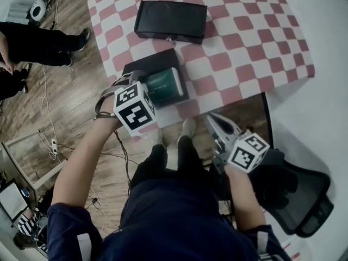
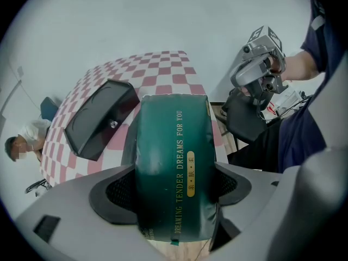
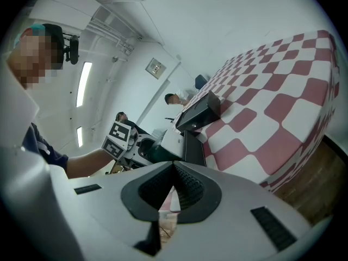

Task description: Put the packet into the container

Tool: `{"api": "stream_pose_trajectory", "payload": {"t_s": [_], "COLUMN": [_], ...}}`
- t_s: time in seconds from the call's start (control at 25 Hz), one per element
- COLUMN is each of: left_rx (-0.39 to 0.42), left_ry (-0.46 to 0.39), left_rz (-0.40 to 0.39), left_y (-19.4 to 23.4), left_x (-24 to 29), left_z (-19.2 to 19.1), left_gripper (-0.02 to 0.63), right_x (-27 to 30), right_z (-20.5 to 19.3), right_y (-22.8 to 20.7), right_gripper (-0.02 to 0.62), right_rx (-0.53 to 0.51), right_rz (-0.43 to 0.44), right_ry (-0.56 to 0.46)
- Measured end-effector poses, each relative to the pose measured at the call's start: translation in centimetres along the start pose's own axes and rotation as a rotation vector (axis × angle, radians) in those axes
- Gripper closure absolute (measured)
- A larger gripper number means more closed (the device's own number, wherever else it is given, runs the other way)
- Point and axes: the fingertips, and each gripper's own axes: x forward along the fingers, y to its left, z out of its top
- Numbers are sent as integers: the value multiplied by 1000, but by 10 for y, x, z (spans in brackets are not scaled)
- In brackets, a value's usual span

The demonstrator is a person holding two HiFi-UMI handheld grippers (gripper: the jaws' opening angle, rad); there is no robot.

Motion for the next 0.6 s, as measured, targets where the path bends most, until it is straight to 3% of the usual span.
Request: {"api": "stream_pose_trajectory", "payload": {"t_s": [0.6], "left_rx": [17], "left_ry": [5], "left_rz": [-4], "left_y": [2], "left_x": [7], "left_z": [1], "left_gripper": [186], "right_x": [6], "right_z": [-11], "right_y": [-3], "right_gripper": [578], "right_rx": [15], "right_rz": [6], "right_ry": [24]}}
